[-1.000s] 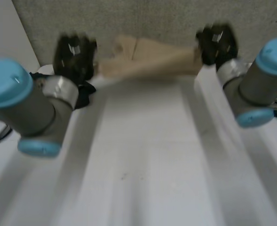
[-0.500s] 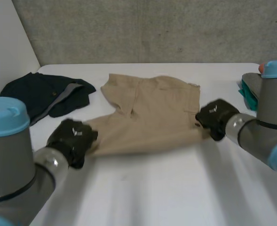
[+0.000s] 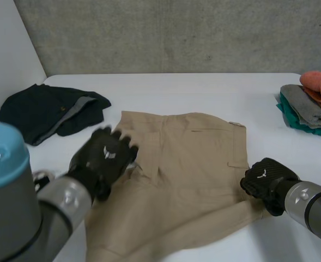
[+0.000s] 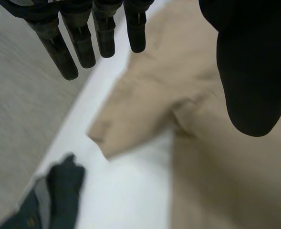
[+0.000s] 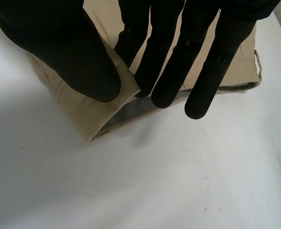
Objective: Fold the laundry.
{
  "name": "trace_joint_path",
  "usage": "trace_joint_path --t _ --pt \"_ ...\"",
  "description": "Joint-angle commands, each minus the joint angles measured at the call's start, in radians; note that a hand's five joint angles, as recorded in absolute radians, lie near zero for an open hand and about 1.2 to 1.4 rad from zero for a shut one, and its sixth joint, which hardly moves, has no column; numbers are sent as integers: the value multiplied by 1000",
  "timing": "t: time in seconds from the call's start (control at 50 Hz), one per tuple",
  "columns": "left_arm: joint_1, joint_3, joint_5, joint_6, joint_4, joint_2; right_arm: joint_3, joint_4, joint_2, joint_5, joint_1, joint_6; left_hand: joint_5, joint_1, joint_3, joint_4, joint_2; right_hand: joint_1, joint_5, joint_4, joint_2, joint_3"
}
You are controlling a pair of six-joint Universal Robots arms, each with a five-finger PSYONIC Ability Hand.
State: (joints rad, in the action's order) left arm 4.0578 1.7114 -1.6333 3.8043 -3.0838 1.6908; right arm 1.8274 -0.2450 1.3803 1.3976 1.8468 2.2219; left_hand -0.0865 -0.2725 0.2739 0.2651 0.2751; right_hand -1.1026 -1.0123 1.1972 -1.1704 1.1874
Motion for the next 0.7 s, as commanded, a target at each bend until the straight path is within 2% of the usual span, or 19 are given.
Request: trace_joint_path --t 0.02,0.1,0.24,0.4,0.62,0.66,0.7 --pt "56 -199 200 0 -64 164 0 56 -3 0 2 12 -85 -73 72 80 71 -294 -209 199 -226 209" --pt "144 -391 337 3 -55 375 0 78 -4 0 2 38 -190 -179 177 186 176 -294 -209 199 -226 209" --pt "219 -712 504 23 2 659 3 96 -9 -12 -3 56 -220 -208 207 216 206 -294 -209 199 -226 209" --pt "251 -943 558 32 105 861 4 107 -50 -12 -1 58 -220 -208 207 216 206 -294 -209 199 -226 209" --pt "247 -1038 629 32 180 951 4 127 -90 -12 -4 58 -252 -240 239 248 238 -294 -209 199 -226 209" --pt "247 -1055 627 32 188 955 3 127 -90 -12 -6 58 -602 -591 589 598 588 -294 -209 199 -226 209" --pt "245 -1056 622 32 188 955 3 128 -90 -12 -8 58 -806 -794 793 802 792 -294 -209 199 -226 209"
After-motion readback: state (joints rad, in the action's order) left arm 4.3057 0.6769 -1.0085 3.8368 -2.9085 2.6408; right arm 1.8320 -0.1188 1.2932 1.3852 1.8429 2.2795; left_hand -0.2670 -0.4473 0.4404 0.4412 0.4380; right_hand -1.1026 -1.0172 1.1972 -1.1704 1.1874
